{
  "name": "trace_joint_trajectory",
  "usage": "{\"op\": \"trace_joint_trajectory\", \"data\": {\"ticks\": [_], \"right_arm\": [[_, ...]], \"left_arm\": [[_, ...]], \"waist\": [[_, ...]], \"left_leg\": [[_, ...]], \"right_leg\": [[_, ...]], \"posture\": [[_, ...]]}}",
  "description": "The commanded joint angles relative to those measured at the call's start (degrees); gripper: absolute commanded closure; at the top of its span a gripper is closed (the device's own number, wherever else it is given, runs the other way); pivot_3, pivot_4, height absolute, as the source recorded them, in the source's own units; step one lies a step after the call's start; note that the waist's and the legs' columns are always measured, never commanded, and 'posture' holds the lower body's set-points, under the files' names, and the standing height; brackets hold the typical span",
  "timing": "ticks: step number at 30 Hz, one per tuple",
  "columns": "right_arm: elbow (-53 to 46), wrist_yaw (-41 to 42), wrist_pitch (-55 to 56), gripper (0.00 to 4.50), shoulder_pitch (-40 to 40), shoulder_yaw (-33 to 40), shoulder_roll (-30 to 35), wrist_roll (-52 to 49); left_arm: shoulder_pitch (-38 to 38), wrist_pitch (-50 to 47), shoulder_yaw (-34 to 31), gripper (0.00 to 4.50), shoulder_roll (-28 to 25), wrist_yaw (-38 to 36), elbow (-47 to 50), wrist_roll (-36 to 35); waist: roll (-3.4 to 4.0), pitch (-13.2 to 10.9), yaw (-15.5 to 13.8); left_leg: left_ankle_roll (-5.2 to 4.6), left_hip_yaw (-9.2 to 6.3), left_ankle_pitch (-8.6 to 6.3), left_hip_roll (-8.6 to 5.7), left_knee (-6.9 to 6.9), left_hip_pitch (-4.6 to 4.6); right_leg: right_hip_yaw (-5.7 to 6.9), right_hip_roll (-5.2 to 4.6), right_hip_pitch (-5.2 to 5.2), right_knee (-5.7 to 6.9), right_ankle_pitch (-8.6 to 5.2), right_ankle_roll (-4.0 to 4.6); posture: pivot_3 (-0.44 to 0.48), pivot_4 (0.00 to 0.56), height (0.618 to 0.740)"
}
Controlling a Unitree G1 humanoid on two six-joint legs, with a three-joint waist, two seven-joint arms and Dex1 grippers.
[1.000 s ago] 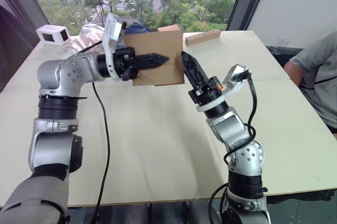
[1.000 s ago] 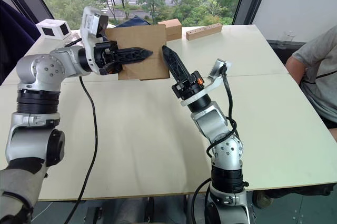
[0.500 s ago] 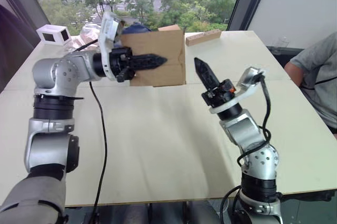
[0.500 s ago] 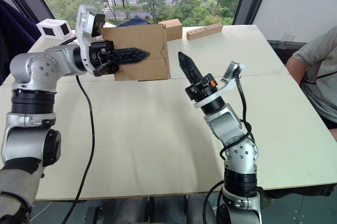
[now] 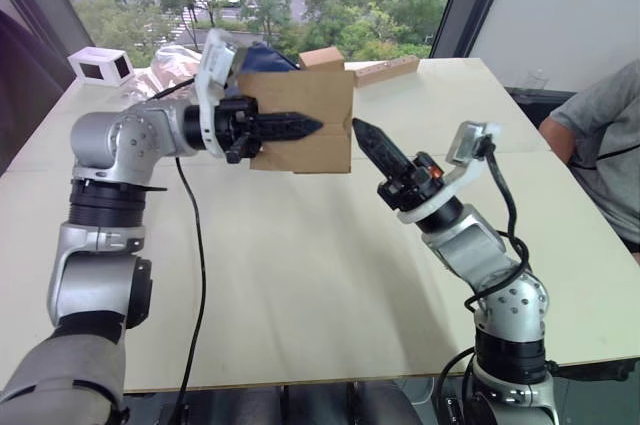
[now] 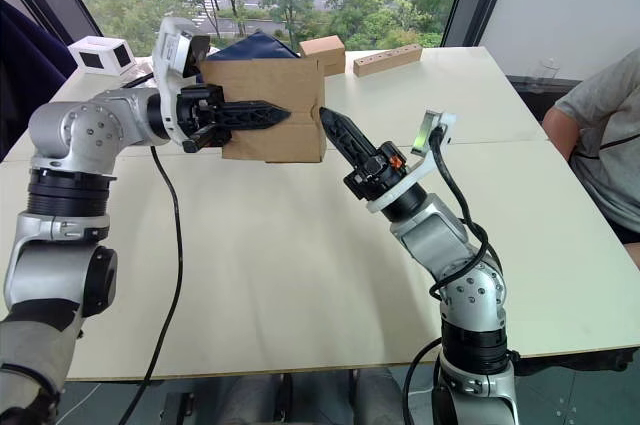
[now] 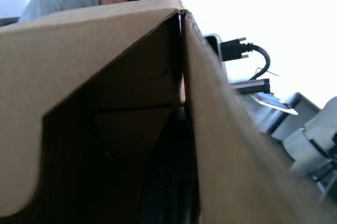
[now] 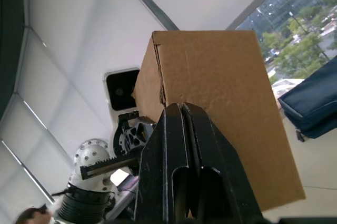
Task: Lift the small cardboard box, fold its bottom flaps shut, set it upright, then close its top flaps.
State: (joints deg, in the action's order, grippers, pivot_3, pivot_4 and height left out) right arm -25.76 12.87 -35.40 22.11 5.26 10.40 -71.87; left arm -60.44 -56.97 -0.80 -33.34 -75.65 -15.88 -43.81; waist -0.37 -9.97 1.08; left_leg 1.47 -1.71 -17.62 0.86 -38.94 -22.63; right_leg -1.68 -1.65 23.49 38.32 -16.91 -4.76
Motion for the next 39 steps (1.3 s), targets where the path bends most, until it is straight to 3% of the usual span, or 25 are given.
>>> {"op": "trace_joint_trajectory", "data": {"ticks": [1, 15, 22, 28, 31, 35, 39], "right_arm": [[-2.44, 2.27, -1.55, 4.48, 1.29, -3.19, 0.35, 0.46], [-1.06, 1.59, -1.52, 4.48, 1.43, -3.07, -1.17, 3.54], [-4.23, 1.44, -4.39, 4.48, -4.39, 5.28, 8.09, -1.33], [-7.95, 7.14, -10.73, 4.48, -11.29, 10.28, 25.71, -2.1], [-10.21, 11.81, -13.1, 4.48, -13.77, 10.5, 33.97, 1.29], [-14.87, 17.82, -14.03, 4.48, -17.52, 7.99, 43.57, 8.66], [-19.75, 17.99, -12.24, 4.48, -18.58, 3.26, 46.06, 16.34]], "left_arm": [[-1.4, 0.98, 0.61, 4.5, 0.36, -0.39, 0.68, 0.84], [-1.56, -0.05, 0.65, 4.5, 0.24, -0.71, 1.57, 1.06], [-4.03, 1.1, 3.71, 4.5, -2.47, -3.89, 0.8, 4.1], [-5.41, 13.72, 17.28, 4.5, -5.45, -5.68, 3.17, 19.49], [-8.84, 19.47, 29.02, 4.5, -8.69, -9.87, 3.87, 31.4], [-12.61, 17.18, 37.52, 4.5, -6.96, -8.52, 5.26, 40.51], [-11.52, 15.06, 44.08, 4.5, -7.9, -9.92, 14.65, 47.08]], "waist": [[0.0, 0.0, -0.01], [0.0, 0.0, -0.02], [-0.01, 0.0, -0.43], [0.0, -0.02, -0.35], [0.02, -0.05, -0.21], [0.07, -0.08, -0.4], [0.02, -0.1, -0.4]], "left_leg": [[0.0, 0.0, 0.0, 0.0, 0.0, 0.0], [0.0, 0.0, 0.0, 0.0, 0.0, 0.0], [0.0, -0.01, 0.0, -0.03, -0.01, -0.03], [-0.02, -0.01, -0.01, -0.08, 0.0, -0.03], [-0.04, 0.01, -0.02, -0.14, 0.02, -0.01], [-0.12, -0.02, -0.07, -0.11, 0.06, -0.02], [-0.14, -0.04, -0.07, -0.11, -0.02, -0.08]], "right_leg": [[0.0, 0.0, 0.0, 0.0, 0.0, 0.0], [0.0, 0.0, 0.0, 0.0, 0.0, 0.0], [0.01, -0.03, -0.03, -0.04, 0.0, 0.0], [0.0, -0.02, -0.1, -0.16, 0.0, 0.0], [-0.02, 0.1, -0.08, -0.15, 0.0, 0.01], [-0.03, 0.22, -0.07, -0.19, -0.01, 0.02], [-0.03, 0.19, -0.1, -0.22, -0.02, 0.0]], "posture": [[0.0, 0.15, 0.74], [0.0, 0.15, 0.74], [0.0, 0.15, 0.74], [0.0, 0.15, 0.74], [0.0, 0.15, 0.74], [0.0, 0.15, 0.74], [0.0, 0.15, 0.74]]}}
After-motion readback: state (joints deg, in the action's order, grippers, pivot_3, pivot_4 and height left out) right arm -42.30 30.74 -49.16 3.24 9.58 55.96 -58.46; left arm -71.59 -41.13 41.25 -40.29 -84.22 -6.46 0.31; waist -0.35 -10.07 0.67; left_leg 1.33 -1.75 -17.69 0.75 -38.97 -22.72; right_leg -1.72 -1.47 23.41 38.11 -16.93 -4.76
